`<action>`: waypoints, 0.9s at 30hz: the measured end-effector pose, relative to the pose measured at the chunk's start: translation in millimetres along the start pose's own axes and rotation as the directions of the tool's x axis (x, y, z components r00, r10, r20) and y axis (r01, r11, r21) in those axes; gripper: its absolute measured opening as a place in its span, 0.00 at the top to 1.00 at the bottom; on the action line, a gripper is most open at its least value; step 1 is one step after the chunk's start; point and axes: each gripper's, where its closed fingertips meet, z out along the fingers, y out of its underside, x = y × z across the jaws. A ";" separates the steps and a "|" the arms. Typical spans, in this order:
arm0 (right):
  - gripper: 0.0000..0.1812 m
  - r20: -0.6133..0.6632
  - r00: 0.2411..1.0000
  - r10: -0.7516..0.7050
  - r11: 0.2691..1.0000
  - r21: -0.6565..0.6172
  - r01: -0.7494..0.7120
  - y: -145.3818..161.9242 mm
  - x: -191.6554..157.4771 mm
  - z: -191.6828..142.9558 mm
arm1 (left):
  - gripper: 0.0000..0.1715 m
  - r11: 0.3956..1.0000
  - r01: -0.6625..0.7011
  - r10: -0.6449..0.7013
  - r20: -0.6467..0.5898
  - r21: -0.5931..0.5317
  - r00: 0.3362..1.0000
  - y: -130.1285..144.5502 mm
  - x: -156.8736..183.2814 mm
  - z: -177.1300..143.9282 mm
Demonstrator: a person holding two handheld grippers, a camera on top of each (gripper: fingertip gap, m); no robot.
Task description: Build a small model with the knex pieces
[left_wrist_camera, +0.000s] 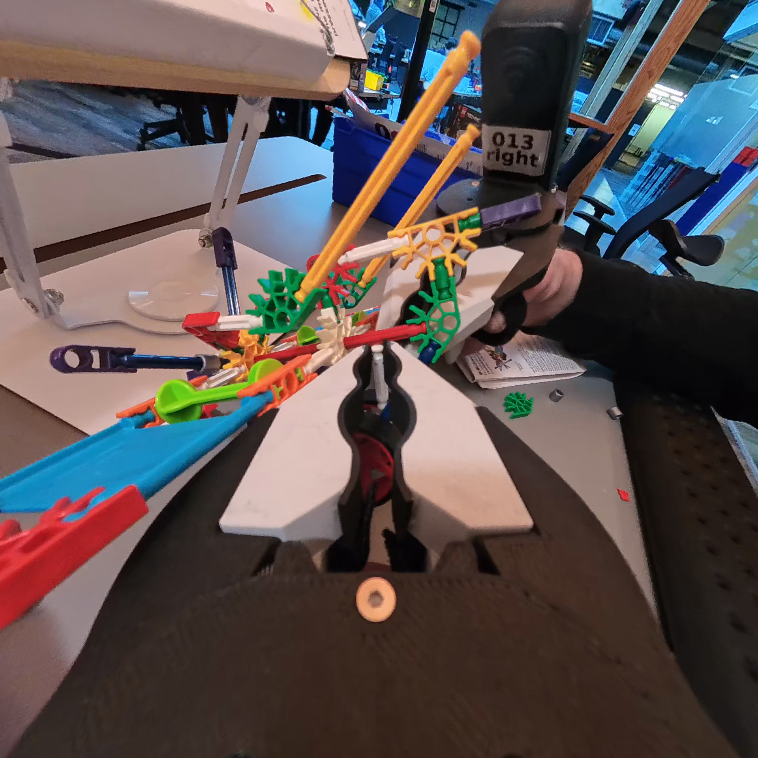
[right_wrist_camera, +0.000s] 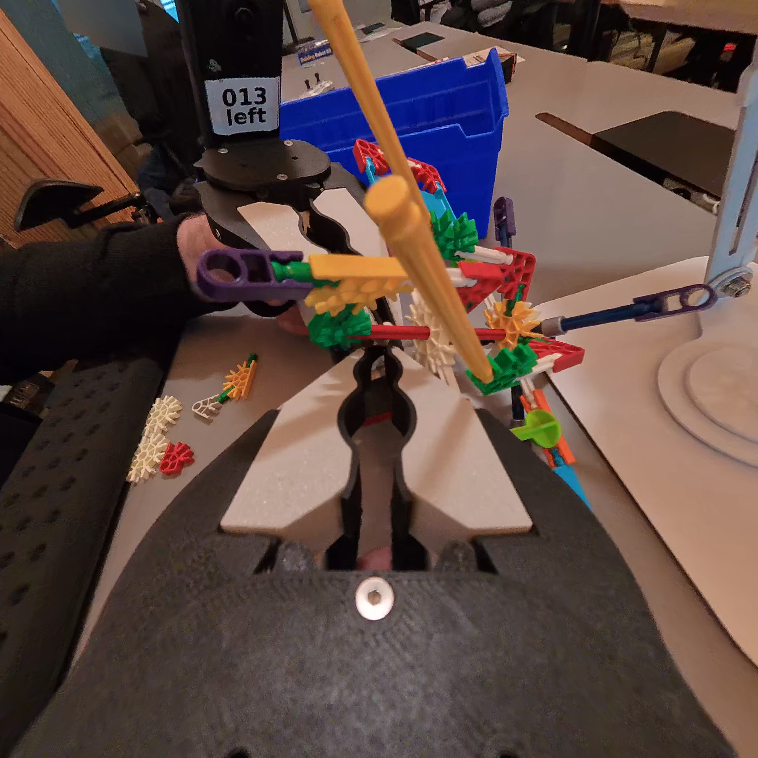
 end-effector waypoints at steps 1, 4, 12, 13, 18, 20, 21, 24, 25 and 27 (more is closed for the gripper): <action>0.97 0.007 1.000 0.016 1.000 0.001 -0.016 0.0 -0.8 0.8 | 0.98 1.000 0.002 -0.002 -0.002 0.001 1.000 0.0 0.0 -0.2; 0.97 0.021 0.999 0.039 0.999 0.017 -0.039 -1.6 -1.2 0.5 | 0.98 1.000 0.005 -0.005 -0.002 0.006 1.000 -0.8 0.3 -0.1; 0.98 0.046 0.994 0.101 0.994 0.042 -0.103 -3.2 0.1 1.8 | 0.98 0.999 0.026 -0.026 -0.003 0.024 1.000 -2.2 -1.7 0.6; 0.97 0.046 0.993 0.108 0.993 0.045 -0.110 -3.9 -0.2 1.7 | 0.98 0.999 0.032 -0.032 -0.007 0.029 0.999 -2.9 -1.4 0.6; 1.00 0.057 0.991 0.119 0.989 0.079 -0.123 -7.4 1.3 -0.2 | 0.98 0.996 0.063 -0.062 -0.015 0.055 0.998 -6.0 -1.9 1.4; 1.00 0.059 0.990 0.130 0.988 0.081 -0.134 -7.1 1.7 0.4 | 0.98 0.996 0.067 -0.066 -0.018 0.055 0.998 -6.0 -2.3 1.1; 1.00 0.059 0.989 0.136 0.986 0.090 -0.141 -8.0 2.0 0.3 | 0.98 0.995 0.070 -0.070 -0.014 0.065 0.997 -7.1 -3.2 1.2; 0.97 0.047 0.987 0.153 0.982 0.102 -0.157 -9.8 4.8 -1.7 | 0.98 0.990 0.103 -0.100 -0.030 0.092 0.995 -11.2 -2.8 0.5; 0.96 0.047 0.985 0.164 0.979 0.112 -0.169 -11.2 5.9 -2.5 | 0.98 0.990 0.101 -0.099 -0.026 0.095 0.995 -11.4 -3.1 1.1; 0.95 0.054 0.980 0.191 0.973 0.117 -0.196 -10.4 7.9 -2.4 | 0.98 0.987 0.118 -0.116 -0.030 0.107 0.993 -12.2 -3.3 1.8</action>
